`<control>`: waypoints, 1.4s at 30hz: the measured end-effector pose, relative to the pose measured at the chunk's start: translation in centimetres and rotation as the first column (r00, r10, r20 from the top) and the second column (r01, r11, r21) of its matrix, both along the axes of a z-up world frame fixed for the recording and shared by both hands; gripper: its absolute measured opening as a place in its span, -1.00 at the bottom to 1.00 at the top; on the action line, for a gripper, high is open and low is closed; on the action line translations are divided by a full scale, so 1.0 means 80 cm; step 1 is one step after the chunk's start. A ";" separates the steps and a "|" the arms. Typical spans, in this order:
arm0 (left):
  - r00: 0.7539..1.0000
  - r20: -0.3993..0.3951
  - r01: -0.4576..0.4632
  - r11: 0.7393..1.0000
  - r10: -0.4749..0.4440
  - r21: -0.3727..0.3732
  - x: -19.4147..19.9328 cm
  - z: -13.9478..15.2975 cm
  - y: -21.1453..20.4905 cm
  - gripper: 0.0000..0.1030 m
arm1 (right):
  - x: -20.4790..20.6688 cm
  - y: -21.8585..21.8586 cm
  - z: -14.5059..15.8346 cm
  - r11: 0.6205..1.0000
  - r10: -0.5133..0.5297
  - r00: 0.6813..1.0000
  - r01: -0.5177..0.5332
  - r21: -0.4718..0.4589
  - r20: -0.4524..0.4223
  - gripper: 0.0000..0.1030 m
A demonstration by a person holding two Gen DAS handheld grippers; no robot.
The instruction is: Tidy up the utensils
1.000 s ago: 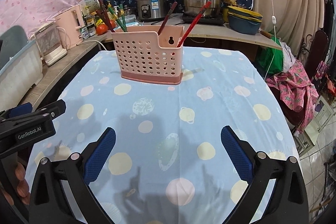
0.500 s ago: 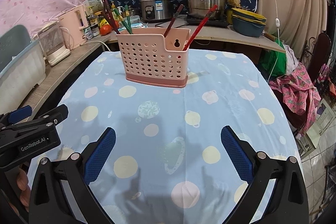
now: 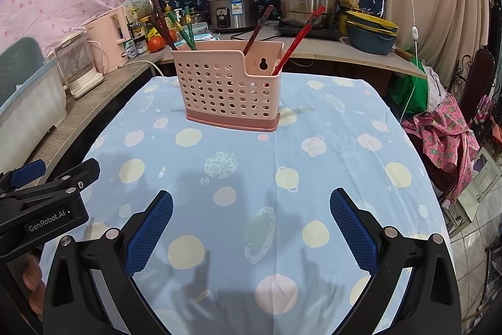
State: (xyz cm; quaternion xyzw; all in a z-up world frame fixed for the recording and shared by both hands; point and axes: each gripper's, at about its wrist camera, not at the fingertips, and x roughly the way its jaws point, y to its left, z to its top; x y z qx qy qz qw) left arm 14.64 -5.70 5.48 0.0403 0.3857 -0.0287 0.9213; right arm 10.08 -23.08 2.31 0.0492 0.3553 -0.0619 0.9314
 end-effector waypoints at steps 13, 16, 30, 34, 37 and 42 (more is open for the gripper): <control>1.000 -0.006 -0.004 1.000 0.004 0.006 0.005 -0.003 -0.001 0.86 | 0.005 -0.006 -0.003 1.000 -0.005 1.000 0.005 0.007 -0.006 0.87; 1.000 -0.008 -0.003 1.000 0.003 0.009 0.006 -0.004 -0.001 0.86 | 0.008 -0.007 -0.003 1.000 -0.005 1.000 0.005 0.005 -0.007 0.87; 1.000 -0.008 -0.005 1.000 0.005 0.012 0.013 -0.005 -0.002 0.86 | 0.012 -0.009 -0.005 1.000 -0.005 1.000 0.005 0.010 -0.009 0.87; 1.000 -0.005 -0.006 1.000 0.006 0.015 0.014 -0.005 0.000 0.86 | 0.015 -0.010 -0.006 1.000 -0.006 1.000 0.006 0.011 -0.012 0.87; 1.000 -0.005 -0.005 1.000 0.005 0.017 0.014 -0.006 -0.001 0.86 | 0.016 -0.011 -0.006 1.000 -0.006 1.000 0.006 0.012 -0.012 0.87; 1.000 0.006 -0.019 1.000 0.019 0.022 0.017 -0.006 0.002 0.86 | 0.016 -0.012 -0.007 1.000 -0.011 1.000 0.011 0.014 -0.015 0.87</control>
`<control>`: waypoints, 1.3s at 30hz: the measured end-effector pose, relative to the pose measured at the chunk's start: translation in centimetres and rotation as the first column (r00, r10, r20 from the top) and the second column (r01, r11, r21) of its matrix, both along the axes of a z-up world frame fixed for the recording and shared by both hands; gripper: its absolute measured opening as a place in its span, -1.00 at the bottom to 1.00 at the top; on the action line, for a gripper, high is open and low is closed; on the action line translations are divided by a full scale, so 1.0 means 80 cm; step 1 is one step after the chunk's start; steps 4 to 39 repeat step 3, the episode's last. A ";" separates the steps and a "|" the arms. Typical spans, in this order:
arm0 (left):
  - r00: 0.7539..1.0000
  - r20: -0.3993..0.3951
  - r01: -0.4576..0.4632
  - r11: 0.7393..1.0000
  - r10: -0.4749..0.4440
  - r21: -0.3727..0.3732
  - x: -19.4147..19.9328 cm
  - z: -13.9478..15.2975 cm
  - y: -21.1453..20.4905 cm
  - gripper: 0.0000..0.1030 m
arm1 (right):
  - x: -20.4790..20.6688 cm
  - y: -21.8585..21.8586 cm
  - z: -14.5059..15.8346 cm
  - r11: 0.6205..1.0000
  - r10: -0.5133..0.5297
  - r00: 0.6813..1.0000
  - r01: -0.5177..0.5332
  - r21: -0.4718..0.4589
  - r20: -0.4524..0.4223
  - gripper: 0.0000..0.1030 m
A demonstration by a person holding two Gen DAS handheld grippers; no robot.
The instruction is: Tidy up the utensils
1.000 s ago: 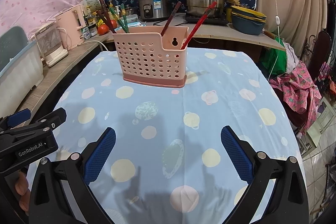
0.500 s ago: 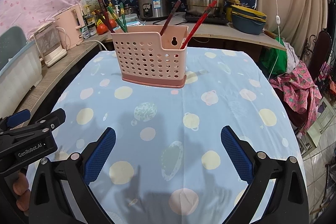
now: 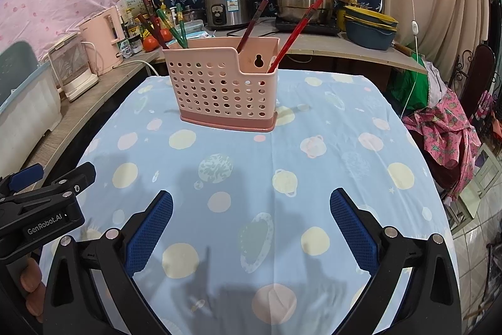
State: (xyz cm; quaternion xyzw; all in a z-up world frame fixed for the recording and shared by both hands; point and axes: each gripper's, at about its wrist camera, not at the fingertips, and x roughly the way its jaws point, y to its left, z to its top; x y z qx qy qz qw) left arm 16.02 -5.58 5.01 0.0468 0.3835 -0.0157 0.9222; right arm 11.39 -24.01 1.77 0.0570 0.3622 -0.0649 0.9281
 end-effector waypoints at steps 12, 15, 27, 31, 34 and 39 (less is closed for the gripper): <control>1.000 -0.009 0.007 1.000 -0.007 -0.008 0.004 -0.001 0.001 0.86 | 0.002 -0.001 0.000 1.000 -0.006 1.000 0.006 -0.003 0.000 0.87; 1.000 -0.009 0.007 1.000 -0.007 -0.008 0.004 -0.001 0.001 0.86 | 0.002 -0.001 0.000 1.000 -0.006 1.000 0.006 -0.003 0.000 0.87; 1.000 -0.009 0.007 1.000 -0.007 -0.008 0.004 -0.001 0.001 0.86 | 0.002 -0.001 0.000 1.000 -0.006 1.000 0.006 -0.003 0.000 0.87; 1.000 -0.009 0.007 1.000 -0.007 -0.008 0.004 -0.001 0.001 0.86 | 0.002 -0.001 0.000 1.000 -0.006 1.000 0.006 -0.003 0.000 0.87; 1.000 -0.009 0.007 1.000 -0.007 -0.008 0.004 -0.001 0.001 0.86 | 0.002 -0.001 0.000 1.000 -0.006 1.000 0.006 -0.003 0.000 0.87; 1.000 -0.009 0.007 1.000 -0.007 -0.008 0.004 -0.001 0.001 0.86 | 0.002 -0.001 0.000 1.000 -0.006 1.000 0.006 -0.003 0.000 0.87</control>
